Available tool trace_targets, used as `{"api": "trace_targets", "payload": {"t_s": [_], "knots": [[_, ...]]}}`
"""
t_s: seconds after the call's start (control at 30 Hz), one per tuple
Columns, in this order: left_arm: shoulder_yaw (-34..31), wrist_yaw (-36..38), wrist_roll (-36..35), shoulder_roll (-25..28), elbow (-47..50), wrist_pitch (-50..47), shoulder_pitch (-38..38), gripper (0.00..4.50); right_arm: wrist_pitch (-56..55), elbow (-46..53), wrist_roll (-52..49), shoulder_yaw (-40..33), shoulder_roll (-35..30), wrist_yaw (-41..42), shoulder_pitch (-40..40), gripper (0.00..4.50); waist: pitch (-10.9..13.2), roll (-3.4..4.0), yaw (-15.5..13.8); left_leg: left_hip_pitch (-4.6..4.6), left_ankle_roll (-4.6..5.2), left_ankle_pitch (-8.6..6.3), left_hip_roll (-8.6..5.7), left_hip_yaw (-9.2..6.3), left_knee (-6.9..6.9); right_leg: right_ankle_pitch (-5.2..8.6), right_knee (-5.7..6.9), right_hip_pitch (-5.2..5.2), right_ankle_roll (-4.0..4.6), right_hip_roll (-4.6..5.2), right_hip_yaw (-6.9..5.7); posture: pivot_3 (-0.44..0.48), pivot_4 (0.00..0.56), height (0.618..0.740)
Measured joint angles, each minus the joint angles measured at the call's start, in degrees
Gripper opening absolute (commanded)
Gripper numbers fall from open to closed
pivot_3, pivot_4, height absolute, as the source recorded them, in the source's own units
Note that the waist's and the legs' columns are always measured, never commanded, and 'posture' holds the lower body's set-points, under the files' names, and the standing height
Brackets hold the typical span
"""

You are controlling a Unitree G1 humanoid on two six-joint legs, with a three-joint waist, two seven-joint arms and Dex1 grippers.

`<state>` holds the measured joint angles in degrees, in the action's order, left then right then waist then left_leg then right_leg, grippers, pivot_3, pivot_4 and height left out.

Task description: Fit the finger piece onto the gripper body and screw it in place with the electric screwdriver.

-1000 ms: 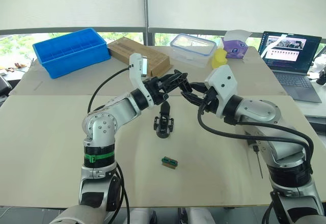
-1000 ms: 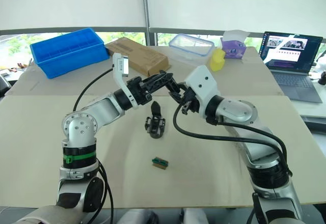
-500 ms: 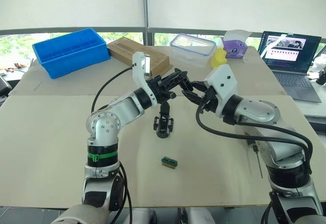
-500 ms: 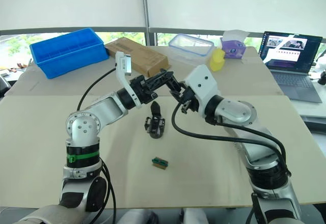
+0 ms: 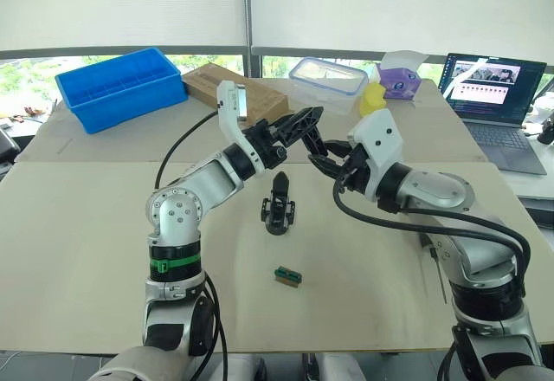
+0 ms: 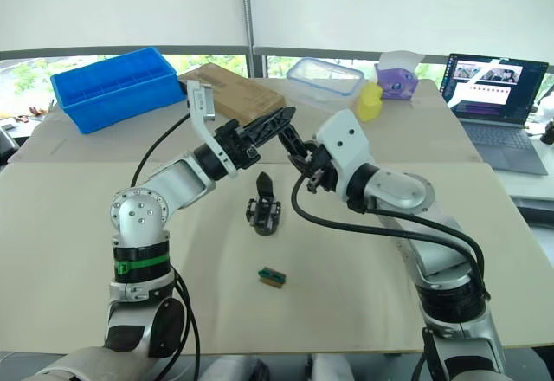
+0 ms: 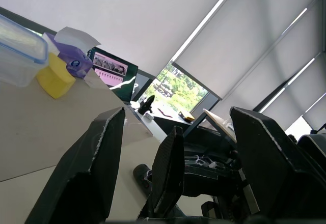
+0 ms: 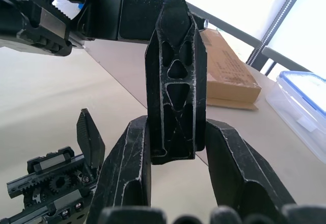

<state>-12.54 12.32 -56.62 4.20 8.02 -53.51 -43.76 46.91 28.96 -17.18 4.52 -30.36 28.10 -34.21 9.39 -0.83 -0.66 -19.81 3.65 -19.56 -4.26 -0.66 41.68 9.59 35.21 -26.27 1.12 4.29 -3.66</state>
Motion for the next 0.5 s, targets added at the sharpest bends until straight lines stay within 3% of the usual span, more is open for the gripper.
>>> {"api": "trace_targets", "payload": {"t_s": [0.17, 0.43, 0.47, 0.5], "knots": [[0.6, -0.4, 0.2, -0.4, -0.8, 0.1, 0.0, 0.08, 0.0, 0.3, 0.1, 0.0, 0.0, 0.0, -0.3, 1.13, 0.0, 0.0, 0.0, 0.0, 0.0, 0.0, 0.0, 0.0, 0.0, 0.0, 0.0, 0.0, 0.0, 0.0, 0.0, 0.0, 0.15, 0.74], [1.2, 0.4, 0.3, 0.0, -3.1, 0.5, -1.1, 0.0, -0.5, 0.4, 1.1, 0.3, -0.6, 0.2, 0.1, 1.13, 0.0, 0.0, 0.0, 0.0, 0.0, 0.0, 0.0, 0.0, 0.0, 0.0, 0.0, 0.0, 0.0, -0.01, 0.0, 0.0, 0.15, 0.74], [1.6, 1.4, 0.4, 0.6, -3.6, 0.5, -1.2, 0.0, -0.5, 0.7, 0.9, 0.0, -0.7, 0.5, 0.5, 2.23, 0.0, 0.0, 0.0, 0.0, 0.0, 0.0, 0.0, 0.01, -0.01, 0.0, 0.0, 0.0, 0.0, -0.01, -0.01, 0.0, 0.15, 0.74], [1.7, 2.5, 0.4, 1.5, -4.1, 0.5, -1.3, 0.0, -0.5, 1.4, 0.0, -0.4, -0.9, 1.5, 1.0, 2.57, 0.0, 0.0, 0.0, 0.0, 0.0, 0.0, 0.0, 0.0, -0.01, 0.0, 0.0, -0.01, 0.0, -0.02, -0.01, 0.0, 0.15, 0.74]]}}
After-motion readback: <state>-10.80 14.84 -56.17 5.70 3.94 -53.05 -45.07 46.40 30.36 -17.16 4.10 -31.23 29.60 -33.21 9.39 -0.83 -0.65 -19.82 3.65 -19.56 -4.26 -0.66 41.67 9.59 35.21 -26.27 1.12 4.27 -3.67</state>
